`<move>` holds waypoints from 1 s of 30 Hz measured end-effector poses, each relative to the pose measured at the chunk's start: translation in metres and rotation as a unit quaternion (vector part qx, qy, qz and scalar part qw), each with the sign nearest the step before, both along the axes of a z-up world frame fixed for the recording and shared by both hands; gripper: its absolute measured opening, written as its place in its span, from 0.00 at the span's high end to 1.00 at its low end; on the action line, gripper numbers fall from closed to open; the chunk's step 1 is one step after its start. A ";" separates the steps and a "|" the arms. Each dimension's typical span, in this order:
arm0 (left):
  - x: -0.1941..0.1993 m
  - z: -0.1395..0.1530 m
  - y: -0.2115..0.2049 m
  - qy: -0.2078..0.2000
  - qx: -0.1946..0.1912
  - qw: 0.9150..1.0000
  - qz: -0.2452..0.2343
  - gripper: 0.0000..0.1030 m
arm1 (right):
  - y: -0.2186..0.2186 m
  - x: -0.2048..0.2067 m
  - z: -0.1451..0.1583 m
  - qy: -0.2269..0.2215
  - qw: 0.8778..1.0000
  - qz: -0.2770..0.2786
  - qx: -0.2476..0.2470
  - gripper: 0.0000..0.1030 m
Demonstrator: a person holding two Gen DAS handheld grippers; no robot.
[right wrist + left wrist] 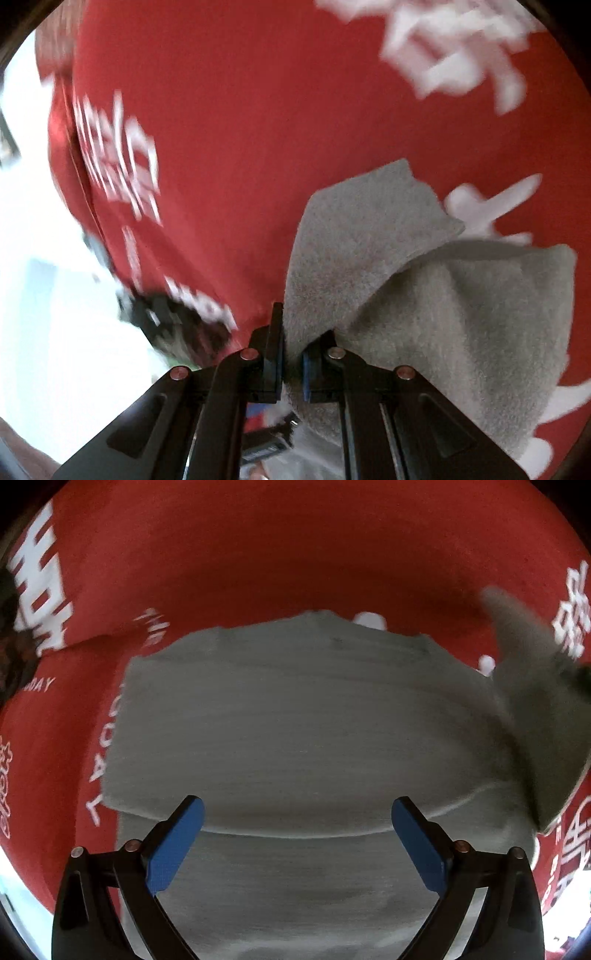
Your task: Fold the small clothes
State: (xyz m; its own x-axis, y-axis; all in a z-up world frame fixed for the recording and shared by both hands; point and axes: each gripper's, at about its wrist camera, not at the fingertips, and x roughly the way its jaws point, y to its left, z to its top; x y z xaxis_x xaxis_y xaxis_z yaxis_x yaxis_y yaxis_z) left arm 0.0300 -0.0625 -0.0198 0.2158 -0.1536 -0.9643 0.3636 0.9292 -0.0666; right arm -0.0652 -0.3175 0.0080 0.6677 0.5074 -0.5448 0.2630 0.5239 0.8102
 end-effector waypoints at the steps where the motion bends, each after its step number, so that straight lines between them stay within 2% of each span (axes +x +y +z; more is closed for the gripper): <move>1: 0.004 -0.002 0.009 0.000 -0.001 1.000 0.005 0.02 | 0.014 0.010 -0.007 0.016 1.000 0.019 -0.010 0.92; 5: 0.012 -0.010 0.029 0.007 -0.004 1.000 0.012 0.02 | 0.061 0.030 -0.050 0.101 0.991 0.072 -0.043 0.92; 8: 0.018 -0.013 0.040 0.015 -0.019 1.000 0.012 0.02 | 0.074 0.030 -0.069 0.155 0.984 0.071 -0.056 0.91; 12: 0.027 -0.014 0.052 0.036 -0.073 0.996 0.021 0.02 | 0.066 0.012 -0.071 0.145 0.989 0.021 -0.025 0.81; 18: 0.037 -0.010 0.058 0.067 -0.151 0.986 0.019 0.02 | 0.047 0.023 -0.069 0.122 0.991 -0.051 0.015 0.81; 21: 0.044 -0.013 0.065 0.100 -0.206 0.973 0.029 0.02 | 0.059 0.039 -0.065 0.095 0.995 -0.027 0.020 0.84; 24: 0.056 -0.022 0.076 0.140 -0.266 0.952 0.054 0.02 | 0.089 0.055 -0.060 0.081 0.996 0.047 -0.001 0.84; 27: 0.063 -0.036 0.081 0.177 -0.303 0.933 0.078 0.02 | 0.126 0.060 -0.061 0.092 0.987 0.122 -0.039 0.84; 29: 0.063 -0.044 0.080 0.195 -0.312 0.926 0.084 0.02 | 0.144 0.055 -0.067 0.108 0.979 0.163 -0.060 0.83; 30: 0.063 -0.046 0.078 0.198 -0.311 0.926 0.084 0.02 | 0.154 0.053 -0.070 0.118 0.974 0.181 -0.073 0.81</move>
